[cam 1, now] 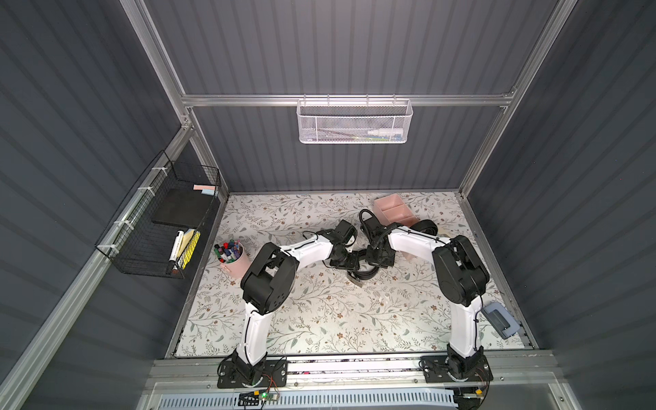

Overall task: Place the belts into the storage roll
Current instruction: Roll the belt at the center of the board.

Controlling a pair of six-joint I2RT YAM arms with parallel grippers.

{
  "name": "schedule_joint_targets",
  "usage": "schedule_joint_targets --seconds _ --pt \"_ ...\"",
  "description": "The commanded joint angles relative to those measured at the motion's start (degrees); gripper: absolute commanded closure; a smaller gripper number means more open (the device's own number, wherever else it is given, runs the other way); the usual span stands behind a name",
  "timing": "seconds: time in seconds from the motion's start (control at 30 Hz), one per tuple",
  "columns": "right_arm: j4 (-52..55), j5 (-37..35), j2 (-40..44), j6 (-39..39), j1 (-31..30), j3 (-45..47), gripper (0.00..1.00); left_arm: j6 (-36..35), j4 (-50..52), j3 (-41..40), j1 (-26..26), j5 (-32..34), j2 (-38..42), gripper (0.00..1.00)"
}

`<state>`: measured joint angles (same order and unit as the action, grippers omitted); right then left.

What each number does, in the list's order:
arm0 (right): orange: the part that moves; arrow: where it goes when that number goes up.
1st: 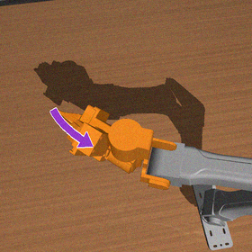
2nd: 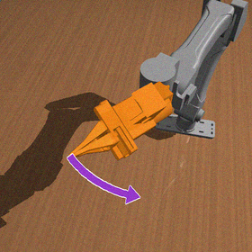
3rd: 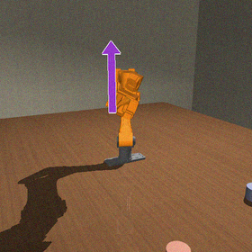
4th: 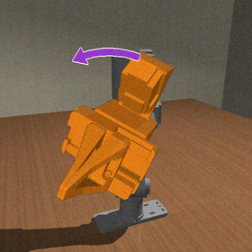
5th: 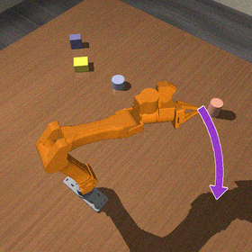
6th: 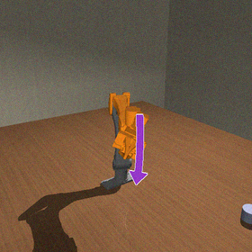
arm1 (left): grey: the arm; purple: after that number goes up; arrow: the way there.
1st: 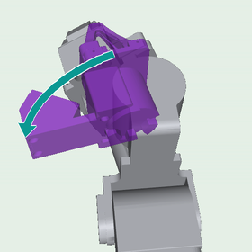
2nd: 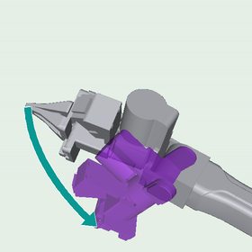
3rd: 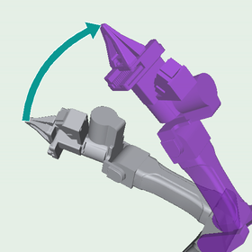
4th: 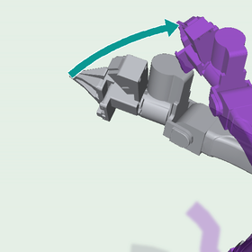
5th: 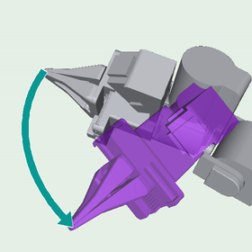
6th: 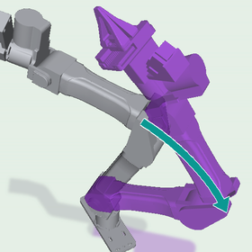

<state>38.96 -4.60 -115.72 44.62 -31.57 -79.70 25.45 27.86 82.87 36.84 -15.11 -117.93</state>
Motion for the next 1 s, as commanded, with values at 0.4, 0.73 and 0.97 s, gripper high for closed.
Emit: schedule_joint_targets --seconds 0.4,0.73,0.97 --pt "7.1 8.5 14.9 6.7 7.1 1.2 0.5 -4.1 15.0 4.2 1.8 12.0 -4.3 0.63" --pt "-10.5 33.2 10.9 34.0 8.7 0.9 0.47 -4.7 15.7 4.7 2.5 13.4 -4.2 0.63" --pt "-15.0 34.6 7.2 38.6 8.0 0.4 0.47 -4.7 16.3 6.1 3.0 13.7 -4.3 0.63"
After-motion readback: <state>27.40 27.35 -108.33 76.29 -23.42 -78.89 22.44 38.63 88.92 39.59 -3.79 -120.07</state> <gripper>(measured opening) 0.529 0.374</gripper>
